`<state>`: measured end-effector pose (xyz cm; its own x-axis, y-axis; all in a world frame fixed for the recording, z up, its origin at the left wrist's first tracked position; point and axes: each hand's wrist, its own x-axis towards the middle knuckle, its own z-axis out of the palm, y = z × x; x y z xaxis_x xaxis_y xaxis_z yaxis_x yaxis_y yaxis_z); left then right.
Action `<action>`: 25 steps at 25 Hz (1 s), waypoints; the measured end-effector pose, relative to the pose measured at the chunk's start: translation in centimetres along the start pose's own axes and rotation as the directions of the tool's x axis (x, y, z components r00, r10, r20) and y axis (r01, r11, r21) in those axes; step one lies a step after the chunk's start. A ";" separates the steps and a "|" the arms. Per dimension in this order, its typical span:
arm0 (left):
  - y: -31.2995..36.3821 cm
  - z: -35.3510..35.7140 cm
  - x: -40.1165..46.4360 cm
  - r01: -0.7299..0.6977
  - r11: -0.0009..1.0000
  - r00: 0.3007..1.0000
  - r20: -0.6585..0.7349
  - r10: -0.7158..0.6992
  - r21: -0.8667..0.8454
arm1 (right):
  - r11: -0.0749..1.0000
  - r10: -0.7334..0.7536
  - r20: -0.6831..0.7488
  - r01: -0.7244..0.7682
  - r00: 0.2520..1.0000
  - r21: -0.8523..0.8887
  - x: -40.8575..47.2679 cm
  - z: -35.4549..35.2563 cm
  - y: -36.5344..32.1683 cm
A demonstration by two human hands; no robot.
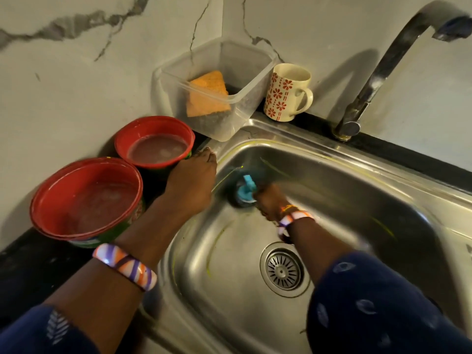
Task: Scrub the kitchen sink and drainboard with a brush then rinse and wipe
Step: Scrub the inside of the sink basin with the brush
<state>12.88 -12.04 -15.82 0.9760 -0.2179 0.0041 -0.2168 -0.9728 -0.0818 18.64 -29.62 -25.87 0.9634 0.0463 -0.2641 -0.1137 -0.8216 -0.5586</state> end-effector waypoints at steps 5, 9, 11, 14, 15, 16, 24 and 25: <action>-0.2 0.6 0.0 -0.018 1.000 1.000 -0.023 0.019 0.018 | 0.903 -0.368 0.267 0.411 0.891 -0.125 -11.3 4.1 -0.7; -0.2 0.5 -0.3 -0.032 0.999 0.999 -0.037 0.033 0.018 | 0.837 -0.434 0.445 0.533 0.783 -0.122 -14.9 3.0 1.1; -0.3 0.3 -0.4 -0.033 0.999 0.999 -0.027 0.033 0.003 | 0.824 -0.417 0.327 0.505 0.848 -0.257 -10.3 1.8 1.8; -0.4 0.2 -0.3 -0.035 0.999 0.999 -0.018 0.034 -0.024 | 0.908 -0.229 0.054 0.234 0.972 -0.346 -2.1 -0.7 2.0; -0.4 0.3 -0.3 -0.025 0.999 1.000 -0.020 0.024 -0.032 | 0.923 -0.174 0.020 0.170 0.985 -0.346 -1.0 -0.7 1.4; -0.4 0.4 -0.2 -0.014 0.999 1.000 -0.022 0.013 -0.042 | 0.924 -0.163 0.038 0.166 0.986 -0.345 -1.2 -0.1 0.7; -0.3 1.0 -0.3 -0.013 0.998 0.998 -0.056 0.010 -0.063 | 0.797 -0.422 0.497 0.571 0.758 -0.195 -13.1 2.0 1.6; -0.3 1.0 -0.3 -0.016 0.998 0.999 -0.050 0.013 -0.064 | 0.783 -0.421 0.432 0.560 0.797 -0.271 -10.9 1.2 1.7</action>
<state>12.70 -11.57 -16.77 0.9707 -0.2343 0.0532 -0.2337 -0.9721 -0.0183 7.65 -30.78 -24.90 0.7112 0.6285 -0.3148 0.5167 -0.7711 -0.3721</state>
